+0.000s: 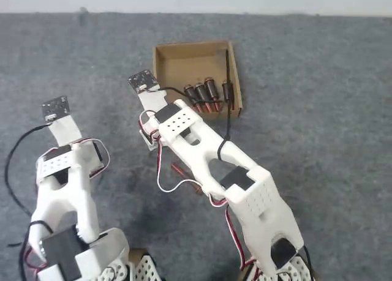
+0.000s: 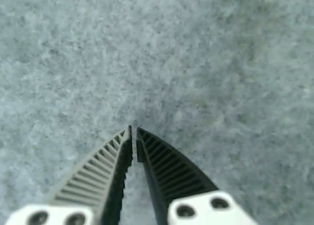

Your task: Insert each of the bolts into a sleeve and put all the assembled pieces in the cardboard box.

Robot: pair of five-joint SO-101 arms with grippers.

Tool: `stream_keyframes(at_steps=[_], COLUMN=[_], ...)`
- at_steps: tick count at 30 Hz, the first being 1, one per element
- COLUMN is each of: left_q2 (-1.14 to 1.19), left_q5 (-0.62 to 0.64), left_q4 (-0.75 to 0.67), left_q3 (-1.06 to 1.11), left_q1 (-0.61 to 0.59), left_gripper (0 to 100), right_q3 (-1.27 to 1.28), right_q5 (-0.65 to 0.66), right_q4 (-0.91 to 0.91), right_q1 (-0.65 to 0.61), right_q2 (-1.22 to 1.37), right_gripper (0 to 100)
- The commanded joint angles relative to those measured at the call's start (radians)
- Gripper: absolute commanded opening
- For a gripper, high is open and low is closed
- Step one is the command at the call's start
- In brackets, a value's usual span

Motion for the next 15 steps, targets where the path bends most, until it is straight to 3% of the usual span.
stream_keyframes(at_steps=[1,8,15], left_q2=[-0.005,-0.005,-0.005], left_q5=[0.008,0.008,0.008], left_q4=[0.005,0.005,0.005], left_q3=[-0.042,-0.044,-0.044], left_q1=[0.006,0.006,0.006], left_gripper=[1,1,1], right_q3=[-0.069,-0.147,-0.158], right_q5=[0.017,0.012,0.018], right_q4=[-0.012,0.077,0.024], right_q1=[0.015,0.018,0.019], right_q2=[-0.002,-0.064,0.012], right_gripper=[9.5,9.5,9.5])
